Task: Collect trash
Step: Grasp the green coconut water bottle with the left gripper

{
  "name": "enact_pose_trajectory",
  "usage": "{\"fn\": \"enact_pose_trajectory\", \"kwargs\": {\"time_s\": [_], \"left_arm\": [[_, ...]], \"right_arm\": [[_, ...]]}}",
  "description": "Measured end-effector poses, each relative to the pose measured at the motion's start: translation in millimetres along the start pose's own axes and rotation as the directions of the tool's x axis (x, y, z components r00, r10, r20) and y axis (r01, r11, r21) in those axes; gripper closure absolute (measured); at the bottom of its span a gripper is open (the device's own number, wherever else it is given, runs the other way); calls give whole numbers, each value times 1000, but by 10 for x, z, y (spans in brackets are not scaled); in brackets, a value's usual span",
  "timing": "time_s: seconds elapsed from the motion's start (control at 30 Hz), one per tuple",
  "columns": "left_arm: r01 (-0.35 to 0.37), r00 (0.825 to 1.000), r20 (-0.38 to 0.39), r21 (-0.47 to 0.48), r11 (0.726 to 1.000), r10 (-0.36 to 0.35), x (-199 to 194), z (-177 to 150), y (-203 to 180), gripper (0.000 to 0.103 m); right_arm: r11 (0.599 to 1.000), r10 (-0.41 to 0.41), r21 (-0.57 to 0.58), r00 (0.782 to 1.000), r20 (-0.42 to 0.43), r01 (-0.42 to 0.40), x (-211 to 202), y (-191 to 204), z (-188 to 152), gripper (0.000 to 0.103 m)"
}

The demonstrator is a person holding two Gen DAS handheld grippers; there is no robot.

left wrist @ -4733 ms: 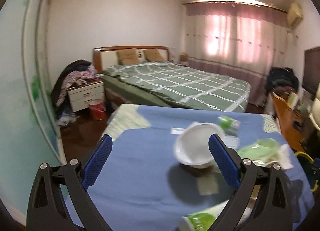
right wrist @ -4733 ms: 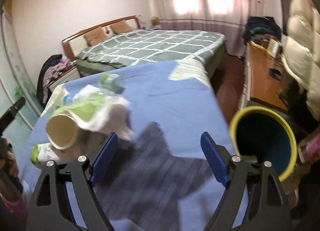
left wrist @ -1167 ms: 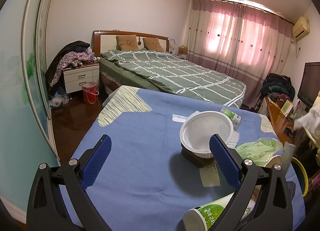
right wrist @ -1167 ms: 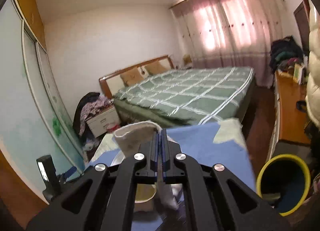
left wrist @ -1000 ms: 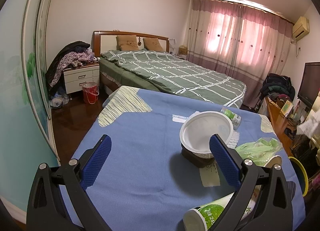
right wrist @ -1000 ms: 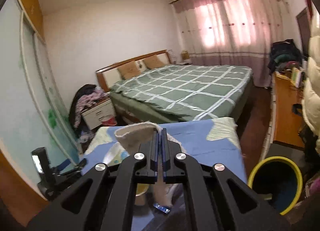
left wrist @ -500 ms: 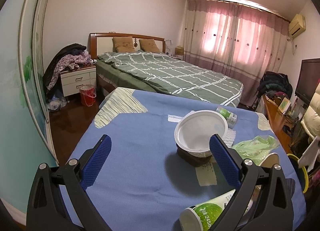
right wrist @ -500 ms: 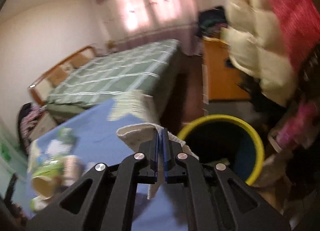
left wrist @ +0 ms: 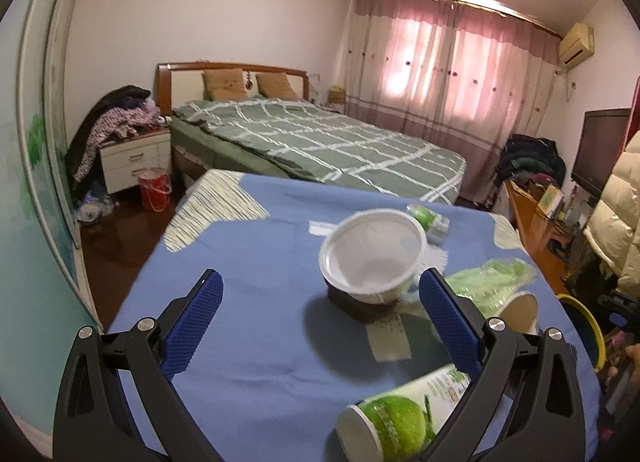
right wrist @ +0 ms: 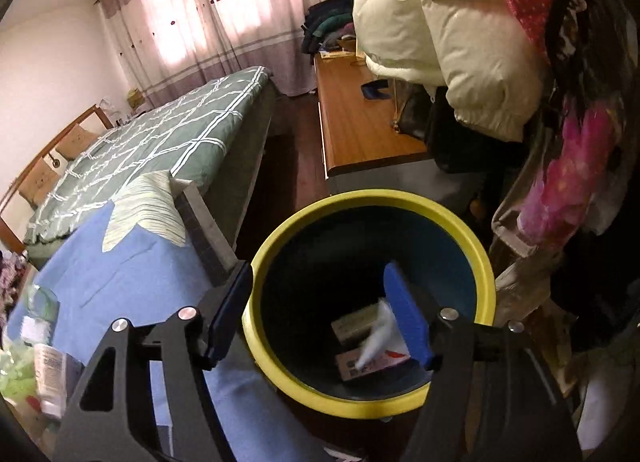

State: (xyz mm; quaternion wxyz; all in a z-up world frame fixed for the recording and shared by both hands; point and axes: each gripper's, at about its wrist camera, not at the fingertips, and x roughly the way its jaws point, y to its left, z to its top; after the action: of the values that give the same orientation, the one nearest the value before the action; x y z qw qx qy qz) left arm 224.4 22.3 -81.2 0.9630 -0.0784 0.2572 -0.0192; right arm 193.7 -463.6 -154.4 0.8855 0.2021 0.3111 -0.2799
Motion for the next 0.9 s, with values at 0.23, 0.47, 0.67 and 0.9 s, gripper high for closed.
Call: {"fn": "enact_pose_trajectory", "kwargs": {"time_s": [0.23,0.47,0.67,0.9], "left_arm": [[-22,995,-91,100,995,31,0,-252,-157,6],[-43,986,-160,47,998,50,35,-321,23,6],[-69,969,-228,110,992,93,349,-204,104,6],[110,927,-368,83,990,-72,560,-308,316,6]], "right_arm": [[999,37,-28,999,3,-37,-18,66,-11,36],[998,58,-34,998,10,-58,-60,84,-6,36],[997,67,-46,998,5,-67,-64,111,-23,36],[995,84,-47,996,-7,-84,-57,123,-30,35]]}}
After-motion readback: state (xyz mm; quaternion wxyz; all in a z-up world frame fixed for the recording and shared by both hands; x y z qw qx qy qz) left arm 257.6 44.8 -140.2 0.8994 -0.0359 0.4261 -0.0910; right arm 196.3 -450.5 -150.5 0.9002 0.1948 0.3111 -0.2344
